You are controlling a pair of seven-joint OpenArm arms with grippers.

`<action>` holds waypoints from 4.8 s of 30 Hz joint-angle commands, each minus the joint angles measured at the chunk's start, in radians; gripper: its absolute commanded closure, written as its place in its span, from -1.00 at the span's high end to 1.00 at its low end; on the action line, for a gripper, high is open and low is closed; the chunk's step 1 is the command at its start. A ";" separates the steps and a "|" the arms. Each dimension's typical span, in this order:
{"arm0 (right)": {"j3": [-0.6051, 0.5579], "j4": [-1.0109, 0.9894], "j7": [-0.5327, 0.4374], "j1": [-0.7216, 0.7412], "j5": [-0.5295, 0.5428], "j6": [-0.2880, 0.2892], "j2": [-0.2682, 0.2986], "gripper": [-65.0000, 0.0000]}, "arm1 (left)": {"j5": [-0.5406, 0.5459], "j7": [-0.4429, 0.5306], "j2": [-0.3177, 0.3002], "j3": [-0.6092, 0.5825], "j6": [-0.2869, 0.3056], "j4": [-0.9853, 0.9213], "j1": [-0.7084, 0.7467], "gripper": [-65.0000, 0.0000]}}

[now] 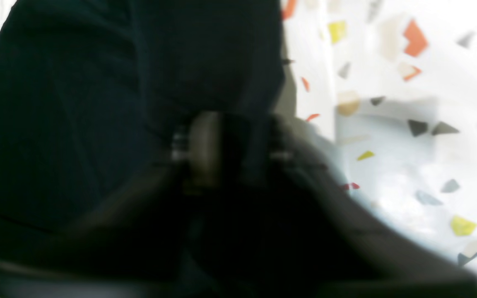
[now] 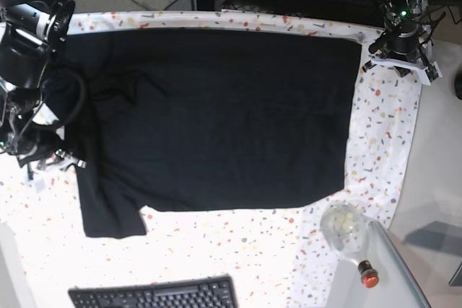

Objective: Layout the t-shirt on the table in an organized manner, then fold the t-shirt properly
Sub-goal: 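Grasp the shirt corner with the right gripper and tug it outward, then move the left gripper to the shirt side and grasp it, then lift the shirt side with the left gripper toward the collar edge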

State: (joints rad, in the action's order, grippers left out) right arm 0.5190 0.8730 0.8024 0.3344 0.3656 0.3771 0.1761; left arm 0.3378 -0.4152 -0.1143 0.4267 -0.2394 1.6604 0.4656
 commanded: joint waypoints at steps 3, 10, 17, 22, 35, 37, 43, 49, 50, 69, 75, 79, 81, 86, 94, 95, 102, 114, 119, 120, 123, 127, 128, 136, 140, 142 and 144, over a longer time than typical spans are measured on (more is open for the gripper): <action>-0.003 0.025 -0.045 0.025 0.013 0.012 0.017 -1.00 | -0.007 0.020 -0.009 0.007 -0.004 -0.001 0.002 -1.00; -0.006 0.186 -0.047 -0.021 0.010 0.012 0.012 -1.00 | -0.007 0.020 -0.011 0.004 -0.002 -0.021 -0.011 -1.00; -0.007 0.303 -0.047 -0.060 0.010 0.004 0.009 -1.00 | -0.003 0.019 -0.041 -0.004 0.001 -0.019 -0.120 -1.00; -0.007 0.381 -0.047 -0.088 0.010 0.004 -0.007 -1.00 | 0.001 -0.149 -0.051 -0.004 0.001 -0.061 -0.318 -0.11; -0.009 0.403 -0.047 -0.090 0.010 0.010 -0.011 -1.00 | -0.007 -0.173 -0.048 -0.010 0.214 -0.667 -0.793 0.80; -0.009 0.403 -0.047 -0.090 0.010 0.010 -0.011 -1.00 | -0.007 -0.130 -0.051 -0.087 0.216 -0.754 -0.836 0.79; -0.009 0.403 -0.047 -0.090 0.010 0.010 -0.011 -1.00 | -0.003 -0.043 -0.049 -0.271 0.216 -0.892 -0.874 0.78; -0.009 0.403 -0.047 -0.102 0.010 0.012 -0.010 -1.00 | -0.007 -0.027 -0.049 -0.282 0.216 -0.920 -0.871 0.12; -0.009 0.403 -0.048 -0.103 0.010 0.012 -0.008 -1.00 | -0.007 -0.024 -0.049 -0.282 0.216 -0.920 -0.871 -0.13; -0.009 0.403 -0.048 -0.108 0.010 0.012 -0.008 -1.00 | -0.317 -0.181 -0.012 -0.283 0.216 -0.392 -0.664 -1.00; -0.009 0.403 -0.048 -0.108 0.010 0.012 -0.007 -1.00 | -0.438 -0.302 -0.005 -0.285 0.219 -0.187 -0.503 -1.00; -0.009 0.403 -0.048 -0.107 0.010 0.012 -0.007 -1.00 | -0.454 -0.354 -0.014 -0.322 0.220 -0.122 -0.411 -1.00; -0.009 0.403 -0.048 -0.105 0.010 0.012 -0.008 -1.00 | -0.446 -0.380 -0.032 -0.357 0.220 -0.115 -0.377 -1.00; -0.009 0.403 -0.048 -0.103 0.010 0.012 -0.010 -1.00 | -0.444 -0.403 -0.031 -0.380 0.220 -0.119 -0.336 -1.00; -0.009 0.403 -0.048 -0.103 0.010 0.012 -0.010 -1.00 | -0.443 -0.483 -0.031 -0.377 0.220 -0.116 -0.328 -0.85; -0.009 0.403 -0.048 -0.103 0.010 0.012 -0.010 -1.00 | -0.443 -0.488 -0.034 -0.377 0.220 -0.111 -0.327 -0.60; -0.009 0.403 -0.048 -0.105 0.010 0.012 -0.010 -1.00 | -0.443 -0.494 -0.037 -0.374 0.220 -0.098 -0.324 0.88; -0.009 0.403 -0.048 -0.107 0.010 0.012 -0.010 -1.00 | -0.102 -0.483 -0.060 -0.030 0.309 0.059 -0.304 0.78; -0.009 0.403 -0.047 -0.103 0.010 0.012 -0.011 -1.00 | 0.111 -0.370 -0.114 0.034 0.443 -0.288 -0.408 0.77; -0.009 0.403 -0.047 -0.103 0.010 0.012 -0.011 -1.00 | 0.113 -0.330 -0.112 0.027 0.443 -0.316 -0.414 0.77; -0.009 0.403 -0.047 -0.103 0.010 0.012 -0.011 -1.00 | 0.113 -0.264 -0.111 -0.015 0.443 -0.371 -0.417 0.77; -0.009 0.403 -0.047 -0.103 0.010 0.012 -0.011 -1.00 | 0.113 -0.238 -0.109 -0.073 0.441 -0.457 -0.462 0.76; -0.009 0.403 -0.047 -0.103 0.010 0.012 -0.011 -1.00 | 0.114 -0.236 -0.109 -0.076 0.441 -0.477 -0.474 0.76; -0.009 0.403 -0.048 -0.105 0.010 0.012 -0.011 -1.00 | 0.113 -0.236 -0.094 -0.082 0.440 -0.606 -0.571 0.75; -0.009 0.403 -0.048 -0.105 0.010 0.012 -0.011 -1.00 | 0.113 -0.238 -0.092 -0.084 0.440 -0.659 -0.591 0.72; -0.009 0.401 -0.048 -0.105 0.010 0.012 -0.011 -1.00 | 0.113 -0.238 -0.092 -0.107 0.440 -0.678 -0.592 0.52; -0.009 0.398 -0.051 -0.105 0.010 0.012 -0.011 -1.00 | 0.113 -0.236 -0.094 -0.150 0.440 -0.684 -0.601 0.13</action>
State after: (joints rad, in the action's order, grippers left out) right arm 0.5087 1.2564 0.7750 0.2066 0.3618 0.3828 0.1490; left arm 0.4343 -0.5812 -0.2207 0.2882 0.1818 0.9833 -0.1333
